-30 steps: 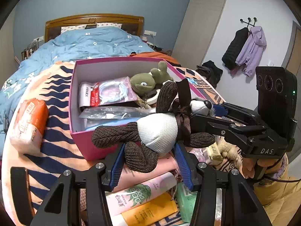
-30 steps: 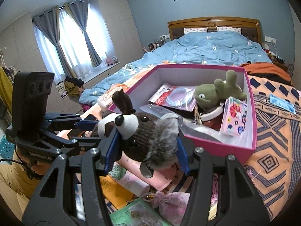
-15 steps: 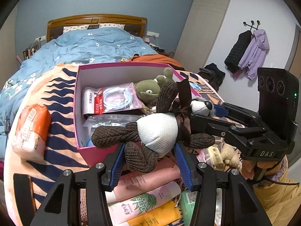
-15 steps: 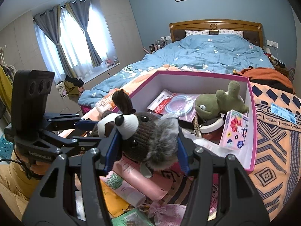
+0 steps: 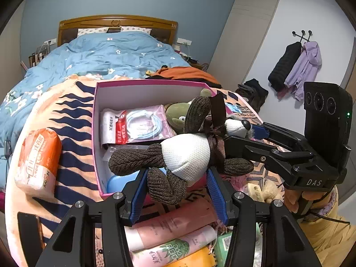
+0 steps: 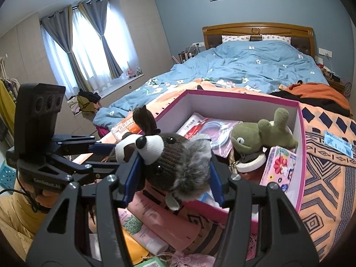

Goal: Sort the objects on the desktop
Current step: 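Carry both plushes over the magenta box with the left and right grippers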

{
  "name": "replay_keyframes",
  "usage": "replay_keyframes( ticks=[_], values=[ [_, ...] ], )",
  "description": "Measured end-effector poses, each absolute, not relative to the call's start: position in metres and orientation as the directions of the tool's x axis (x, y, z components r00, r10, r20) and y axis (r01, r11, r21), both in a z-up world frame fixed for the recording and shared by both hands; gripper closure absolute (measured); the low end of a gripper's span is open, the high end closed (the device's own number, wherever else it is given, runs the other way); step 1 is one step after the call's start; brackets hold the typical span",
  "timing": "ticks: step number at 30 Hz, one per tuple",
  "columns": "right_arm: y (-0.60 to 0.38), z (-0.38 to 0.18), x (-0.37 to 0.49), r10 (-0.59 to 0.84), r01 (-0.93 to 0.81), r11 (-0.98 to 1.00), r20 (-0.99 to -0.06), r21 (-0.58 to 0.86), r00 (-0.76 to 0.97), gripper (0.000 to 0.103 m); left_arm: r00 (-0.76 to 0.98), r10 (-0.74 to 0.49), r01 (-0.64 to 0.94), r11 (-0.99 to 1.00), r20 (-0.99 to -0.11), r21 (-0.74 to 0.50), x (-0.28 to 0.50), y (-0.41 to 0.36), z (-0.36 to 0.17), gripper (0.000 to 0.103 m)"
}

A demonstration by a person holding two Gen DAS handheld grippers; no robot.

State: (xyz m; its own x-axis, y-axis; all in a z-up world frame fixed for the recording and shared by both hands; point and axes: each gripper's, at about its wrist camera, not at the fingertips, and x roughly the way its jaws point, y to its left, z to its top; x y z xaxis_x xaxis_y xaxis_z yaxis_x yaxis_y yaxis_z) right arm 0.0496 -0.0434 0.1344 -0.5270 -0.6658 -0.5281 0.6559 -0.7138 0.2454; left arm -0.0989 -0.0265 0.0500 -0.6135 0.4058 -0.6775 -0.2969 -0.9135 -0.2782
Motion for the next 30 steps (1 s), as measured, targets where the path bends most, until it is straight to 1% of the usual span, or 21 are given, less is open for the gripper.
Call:
replay_keyframes(
  ticks=[15,30],
  values=[
    [-0.049,0.145,0.022,-0.683,0.664,-0.698,-0.532,0.27,-0.501,0.046,-0.62,0.398,-0.281,-0.917,-0.676,-0.283,-0.122,-0.034,0.06,0.05],
    [-0.063,0.152,0.001,-0.657,0.671,-0.708,-0.555,0.22,-0.51,0.046,-0.618,0.391,-0.259,-0.92,-0.682,-0.293,-0.15,-0.043,0.061,0.05]
  ],
)
